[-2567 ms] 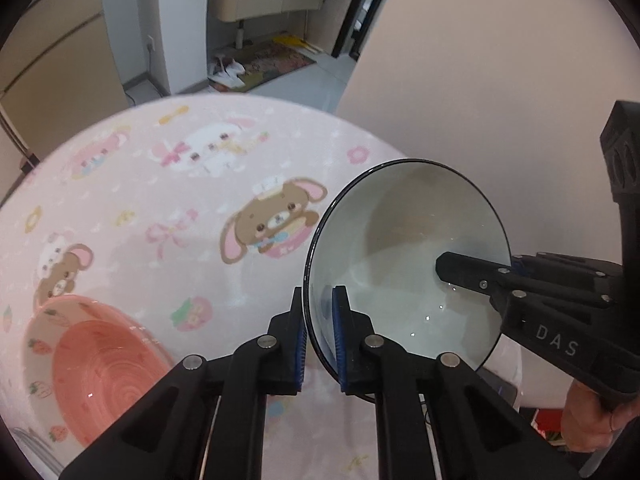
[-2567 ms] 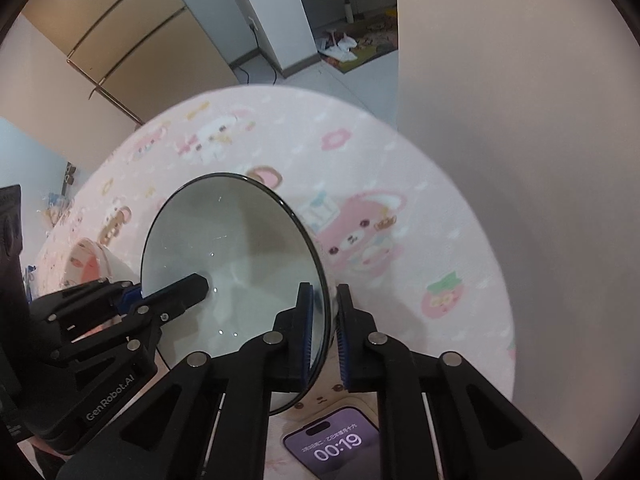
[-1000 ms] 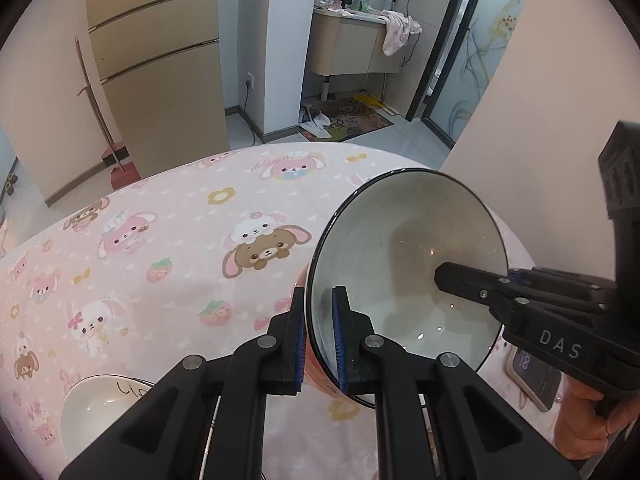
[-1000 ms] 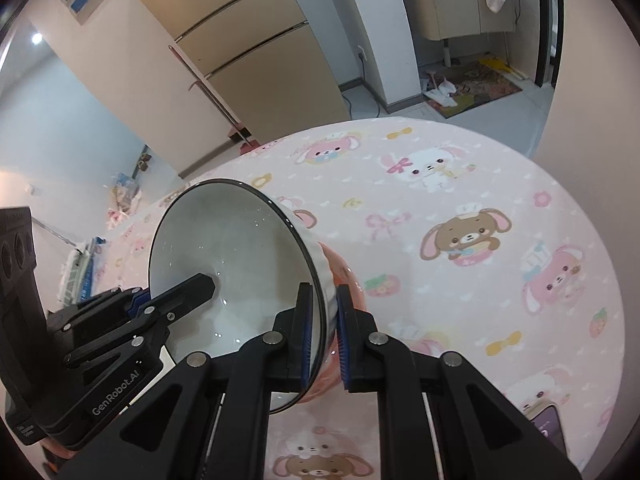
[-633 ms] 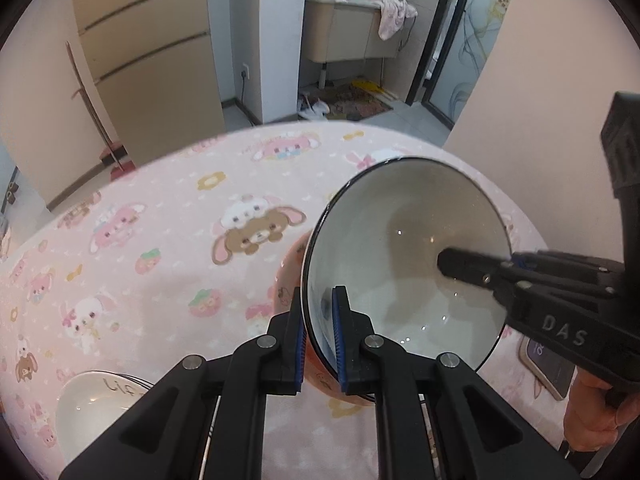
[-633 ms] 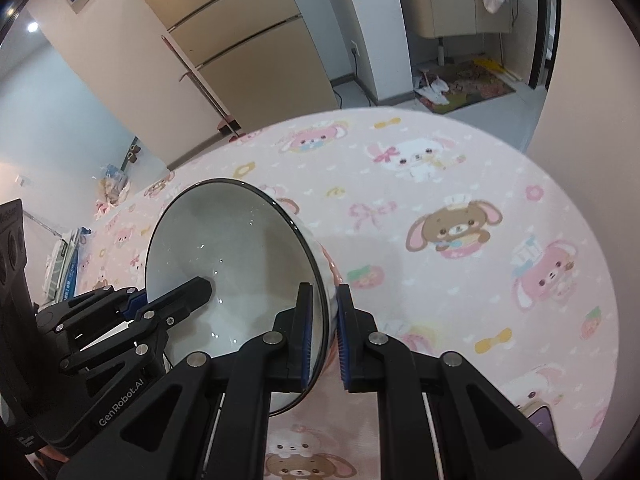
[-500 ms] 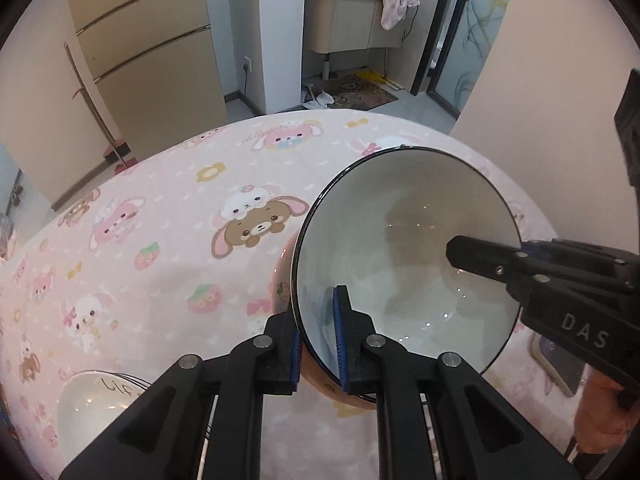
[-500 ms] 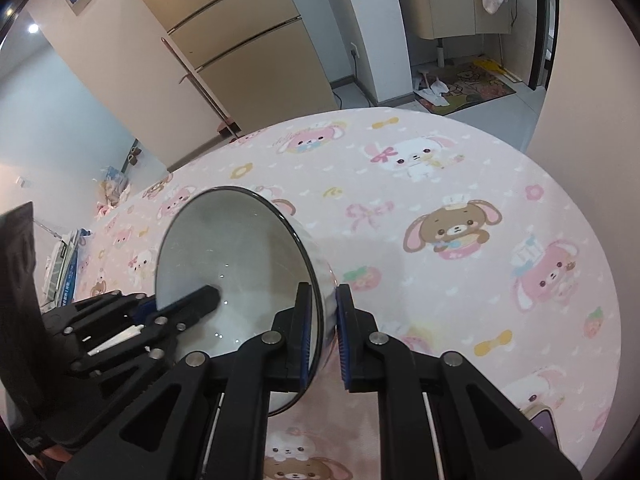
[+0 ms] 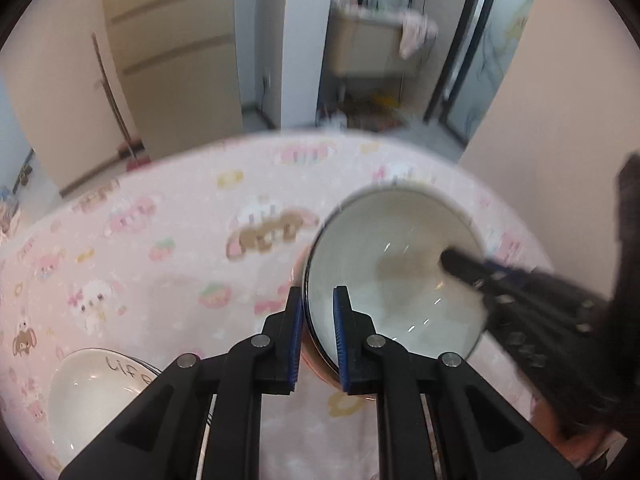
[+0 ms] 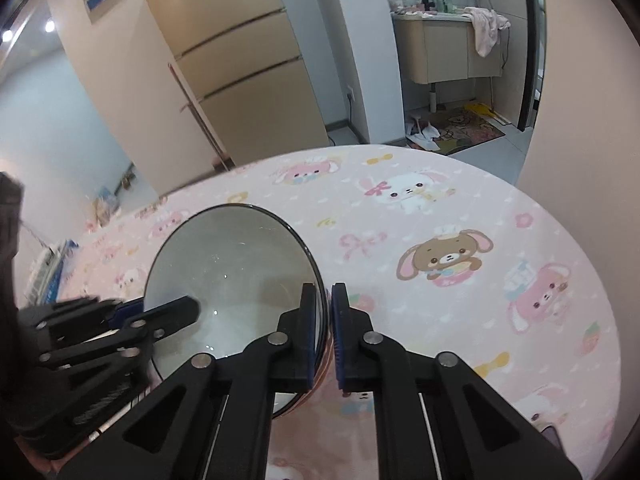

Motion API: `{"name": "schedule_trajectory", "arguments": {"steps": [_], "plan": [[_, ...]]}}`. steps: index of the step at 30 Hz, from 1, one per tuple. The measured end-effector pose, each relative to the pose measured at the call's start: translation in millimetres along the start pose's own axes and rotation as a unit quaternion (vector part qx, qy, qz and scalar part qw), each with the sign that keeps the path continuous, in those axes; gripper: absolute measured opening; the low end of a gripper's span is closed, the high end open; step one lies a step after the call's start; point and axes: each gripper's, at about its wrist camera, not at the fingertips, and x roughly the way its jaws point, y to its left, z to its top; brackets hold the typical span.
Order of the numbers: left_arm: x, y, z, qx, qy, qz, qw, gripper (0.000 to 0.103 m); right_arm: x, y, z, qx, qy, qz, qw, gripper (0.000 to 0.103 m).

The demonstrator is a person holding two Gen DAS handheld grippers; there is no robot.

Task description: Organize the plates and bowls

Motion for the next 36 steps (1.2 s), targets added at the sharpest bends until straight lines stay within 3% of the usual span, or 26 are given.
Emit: {"name": "schedule_trajectory", "arguments": {"steps": [2,6,10,13,17,19,23,28,32,36], "plan": [[-5,-4,1,0.021,-0.016,0.019,0.9995,0.014,1,2,1,0.004,0.002,-0.011,1.000,0.009],[3,9,4,-0.021,0.005,-0.004,0.9997,0.014,1,11,3,-0.009,0.002,-0.013,1.000,0.008],[9,15,5,-0.026,0.010,0.008,0.9996,0.014,2,9,5,-0.007,0.012,-0.009,1.000,0.008],[14,21,9,-0.044,0.016,-0.007,0.9989,0.014,3,-1,11,0.030,0.028,0.014,0.999,0.009],[19,28,14,-0.067,0.032,-0.018,0.9971,0.014,12,-14,23,0.078,0.051,0.068,0.993,0.019],[12,26,12,-0.064,0.021,-0.027,0.9973,0.014,16,-17,29,0.090,0.074,0.080,0.990,0.020],[5,23,14,-0.056,-0.004,-0.010,0.9984,0.014,13,-7,29,0.059,0.066,0.060,0.994,0.019],[6,27,20,-0.067,0.003,-0.023,0.9975,0.014,10,-2,29,0.041,0.050,0.052,0.997,0.018],[2,23,18,-0.048,-0.005,-0.014,0.9988,0.014,21,-27,33,0.119,0.091,0.117,0.982,0.019],[-1,20,6,-0.043,-0.004,-0.024,0.9988,0.014,27,-44,30,0.164,0.100,0.166,0.967,0.020]]}}
